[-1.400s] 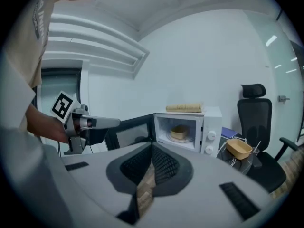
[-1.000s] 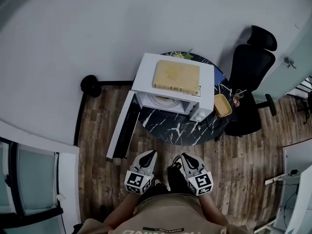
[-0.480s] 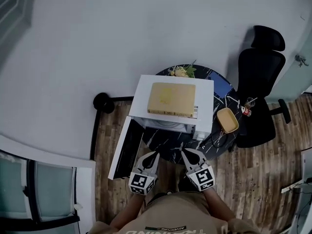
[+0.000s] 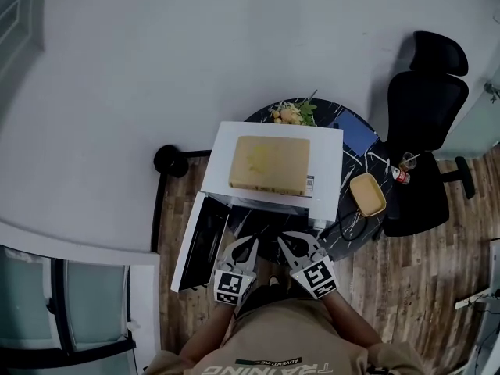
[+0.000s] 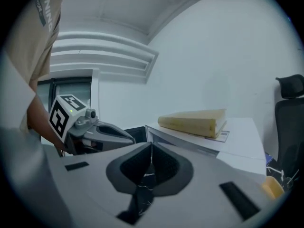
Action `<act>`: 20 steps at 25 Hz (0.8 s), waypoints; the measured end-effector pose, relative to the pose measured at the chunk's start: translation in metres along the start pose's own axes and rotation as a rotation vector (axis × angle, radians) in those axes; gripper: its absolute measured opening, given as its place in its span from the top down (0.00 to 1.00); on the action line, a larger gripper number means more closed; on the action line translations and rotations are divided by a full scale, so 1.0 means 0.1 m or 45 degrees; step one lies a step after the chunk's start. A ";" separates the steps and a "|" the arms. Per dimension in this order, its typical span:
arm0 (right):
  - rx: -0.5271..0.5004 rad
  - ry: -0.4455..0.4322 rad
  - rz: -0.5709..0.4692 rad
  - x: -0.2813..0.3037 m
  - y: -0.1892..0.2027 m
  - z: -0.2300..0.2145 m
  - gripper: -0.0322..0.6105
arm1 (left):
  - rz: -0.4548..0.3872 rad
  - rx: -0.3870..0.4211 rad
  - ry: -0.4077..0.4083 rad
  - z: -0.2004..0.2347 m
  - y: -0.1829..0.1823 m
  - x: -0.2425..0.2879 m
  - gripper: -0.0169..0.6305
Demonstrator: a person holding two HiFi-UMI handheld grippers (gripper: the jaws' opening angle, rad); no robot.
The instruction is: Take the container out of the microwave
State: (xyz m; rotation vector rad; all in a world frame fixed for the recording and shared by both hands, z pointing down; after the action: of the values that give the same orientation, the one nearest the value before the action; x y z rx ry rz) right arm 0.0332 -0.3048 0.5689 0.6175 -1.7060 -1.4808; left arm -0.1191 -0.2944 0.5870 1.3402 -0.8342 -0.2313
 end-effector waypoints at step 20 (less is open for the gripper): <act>-0.096 0.234 0.128 -0.10 -0.12 0.14 0.94 | 0.520 0.993 0.005 0.66 0.41 0.83 0.96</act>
State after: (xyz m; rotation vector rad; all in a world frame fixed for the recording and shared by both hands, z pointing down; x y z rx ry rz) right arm 0.0263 -0.2913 0.5545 0.5999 -1.5119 -1.3676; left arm -0.1164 -0.3839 0.6578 1.8342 -1.2377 0.4660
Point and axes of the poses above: the fingertips, and each gripper's own axes: x forward along the fingers, z to its left, y out of its underside, the point moved 7 cm from there along -x, backward along the fingers, and after that the axes turned 14 degrees about y, right-handed, at the moved point
